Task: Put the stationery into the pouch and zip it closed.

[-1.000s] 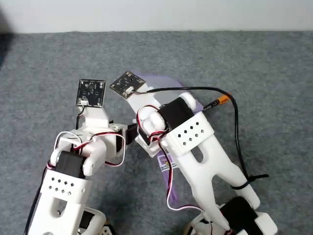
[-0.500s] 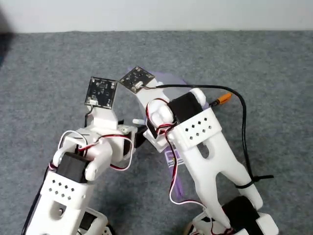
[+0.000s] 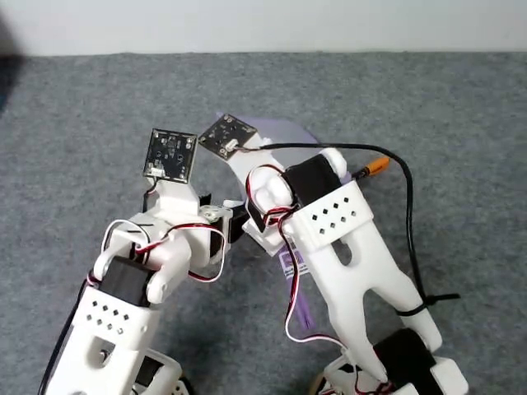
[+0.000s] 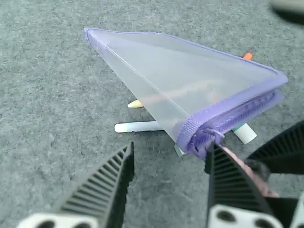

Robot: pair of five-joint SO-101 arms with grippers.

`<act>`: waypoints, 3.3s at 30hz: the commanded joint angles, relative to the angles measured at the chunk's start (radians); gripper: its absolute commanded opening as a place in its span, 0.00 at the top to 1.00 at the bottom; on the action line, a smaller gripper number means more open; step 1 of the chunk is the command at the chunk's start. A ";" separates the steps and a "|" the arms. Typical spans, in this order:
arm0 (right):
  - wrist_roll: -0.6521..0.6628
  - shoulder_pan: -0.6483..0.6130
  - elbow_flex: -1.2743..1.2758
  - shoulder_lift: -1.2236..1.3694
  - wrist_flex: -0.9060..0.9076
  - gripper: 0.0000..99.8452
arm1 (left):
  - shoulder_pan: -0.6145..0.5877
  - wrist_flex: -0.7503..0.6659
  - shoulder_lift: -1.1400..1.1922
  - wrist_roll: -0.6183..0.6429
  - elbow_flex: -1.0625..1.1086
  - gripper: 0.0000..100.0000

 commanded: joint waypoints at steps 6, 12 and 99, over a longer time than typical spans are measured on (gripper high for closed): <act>0.023 0.007 -0.107 -0.048 0.024 0.99 | 0.000 -0.077 0.012 0.002 0.058 0.76; 0.025 -0.013 -0.118 -0.073 0.041 0.99 | -0.060 -0.084 0.012 0.002 0.058 0.76; 0.396 0.476 -0.110 -0.361 0.048 0.99 | -0.121 0.020 0.009 -0.037 0.013 0.99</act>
